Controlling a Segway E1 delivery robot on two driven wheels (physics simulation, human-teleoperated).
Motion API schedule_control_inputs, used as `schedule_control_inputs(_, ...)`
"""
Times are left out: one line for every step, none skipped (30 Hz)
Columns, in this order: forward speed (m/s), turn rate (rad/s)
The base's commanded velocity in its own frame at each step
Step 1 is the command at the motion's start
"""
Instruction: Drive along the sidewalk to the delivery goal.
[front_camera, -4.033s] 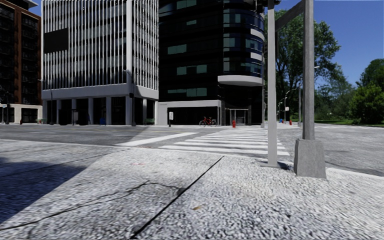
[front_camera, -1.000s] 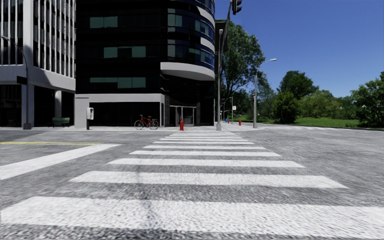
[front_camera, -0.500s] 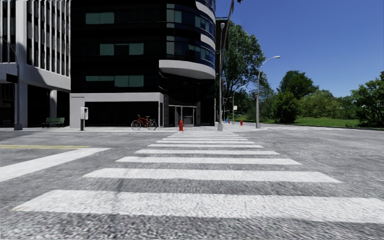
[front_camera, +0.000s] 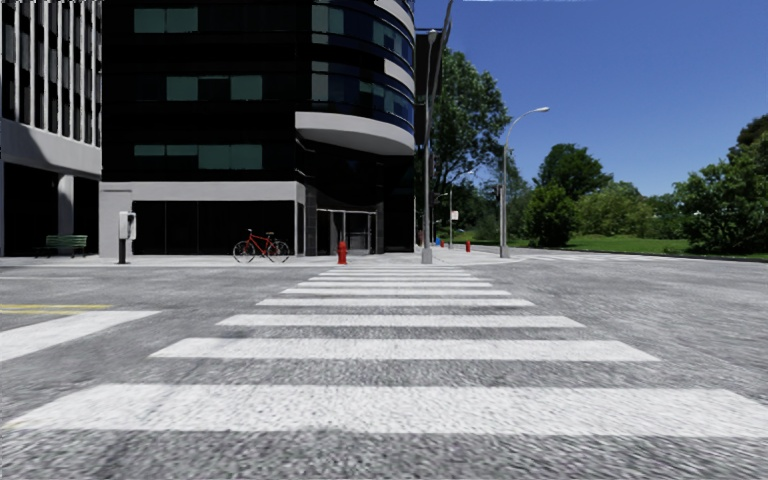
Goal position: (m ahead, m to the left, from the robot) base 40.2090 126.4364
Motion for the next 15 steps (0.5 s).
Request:
schedule_control_inputs(2.00,-0.39)
schedule_control_inputs(2.00,-0.39)
schedule_control_inputs(2.00,-0.22)
schedule_control_inputs(2.00,0.00)
schedule_control_inputs(2.00,0.00)
schedule_control_inputs(2.00,0.00)
schedule_control_inputs(2.00,0.00)
schedule_control_inputs(2.00,0.00)
schedule_control_inputs(2.00,0.00)
schedule_control_inputs(2.00,0.00)
schedule_control_inputs(2.00,0.00)
schedule_control_inputs(2.00,0.00)
schedule_control_inputs(2.00,0.00)
schedule_control_inputs(2.00,0.00)
schedule_control_inputs(2.00,0.00)
